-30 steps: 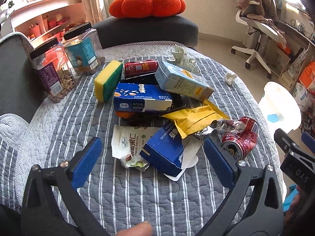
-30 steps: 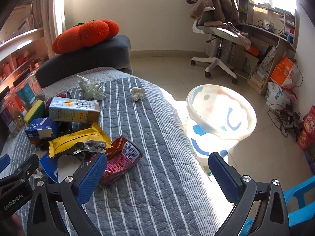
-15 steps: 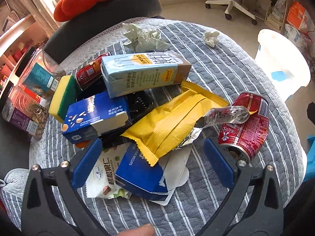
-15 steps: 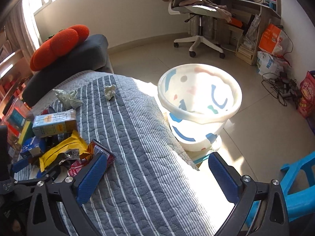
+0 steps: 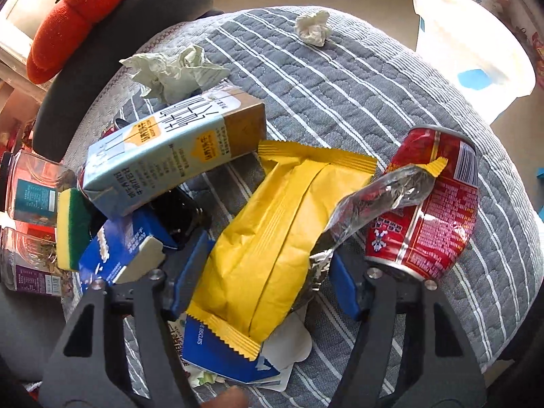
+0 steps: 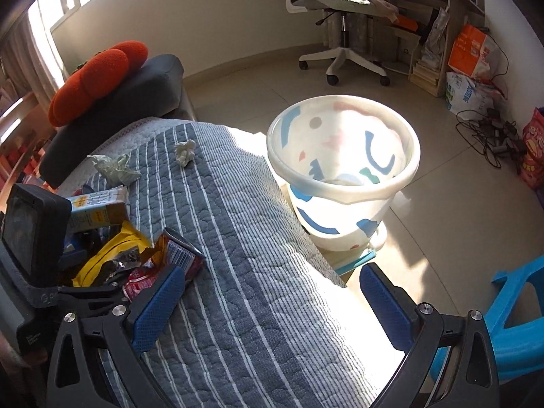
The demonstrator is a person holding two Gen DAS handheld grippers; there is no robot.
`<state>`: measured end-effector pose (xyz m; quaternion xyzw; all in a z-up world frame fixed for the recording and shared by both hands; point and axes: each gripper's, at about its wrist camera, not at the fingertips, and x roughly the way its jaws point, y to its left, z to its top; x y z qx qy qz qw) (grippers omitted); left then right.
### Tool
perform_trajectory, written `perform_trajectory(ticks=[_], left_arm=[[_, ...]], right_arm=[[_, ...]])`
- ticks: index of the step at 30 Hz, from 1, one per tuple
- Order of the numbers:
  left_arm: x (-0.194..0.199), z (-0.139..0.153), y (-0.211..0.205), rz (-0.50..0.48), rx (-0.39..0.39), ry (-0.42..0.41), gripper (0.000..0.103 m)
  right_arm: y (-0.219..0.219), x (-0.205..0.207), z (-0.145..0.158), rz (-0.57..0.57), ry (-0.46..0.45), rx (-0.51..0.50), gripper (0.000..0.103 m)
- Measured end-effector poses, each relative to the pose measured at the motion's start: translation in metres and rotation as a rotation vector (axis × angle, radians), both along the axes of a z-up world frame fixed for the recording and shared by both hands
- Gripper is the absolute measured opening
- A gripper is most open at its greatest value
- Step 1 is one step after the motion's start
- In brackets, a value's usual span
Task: Collect trash
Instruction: 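Grasp the yellow snack wrapper with foil using the left gripper, then grasp the blue biscuit box with the right gripper while the left holds the wrapper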
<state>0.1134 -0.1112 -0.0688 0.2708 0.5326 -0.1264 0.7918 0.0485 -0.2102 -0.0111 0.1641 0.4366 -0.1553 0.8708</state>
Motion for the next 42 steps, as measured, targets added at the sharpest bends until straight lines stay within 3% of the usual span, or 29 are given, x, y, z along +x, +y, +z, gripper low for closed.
perform_trajectory(ticks=[5, 10, 15, 18, 22, 26, 30, 37, 42], left_arm=[[-0.002, 0.003, 0.013, 0.045, -0.058, 0.020, 0.021], [-0.010, 0.023, 0.049, 0.146, -0.258, 0.035, 0.014], [-0.032, 0.044, 0.102, 0.276, -0.488, 0.042, 0.012], [-0.048, 0.057, 0.134, 0.322, -0.550, -0.013, 0.012], [-0.054, 0.080, 0.171, 0.398, -0.638, -0.101, 0.012], [-0.059, 0.092, 0.194, 0.432, -0.674, -0.189, 0.012], [-0.044, 0.079, 0.198, 0.458, -0.700, -0.201, 0.012], [-0.045, 0.093, 0.225, 0.497, -0.747, -0.177, 0.012], [-0.044, 0.090, 0.232, 0.510, -0.763, -0.162, 0.012]], right_arm=[[0.004, 0.003, -0.007, 0.018, 0.027, 0.016, 0.103], [0.014, 0.006, -0.009, 0.047, 0.035, 0.011, 0.103], [0.027, 0.010, -0.011, 0.076, 0.039, 0.003, 0.103], [0.041, 0.013, -0.012, 0.129, 0.037, 0.006, 0.103], [0.082, 0.020, -0.020, 0.295, 0.059, 0.058, 0.103], [0.143, 0.028, -0.031, 0.493, 0.089, 0.065, 0.103], [0.190, 0.038, -0.045, 0.625, 0.110, 0.039, 0.103], [0.220, 0.062, -0.062, 0.617, 0.152, 0.136, 0.102], [0.238, 0.066, -0.074, 0.623, 0.185, 0.022, 0.093]])
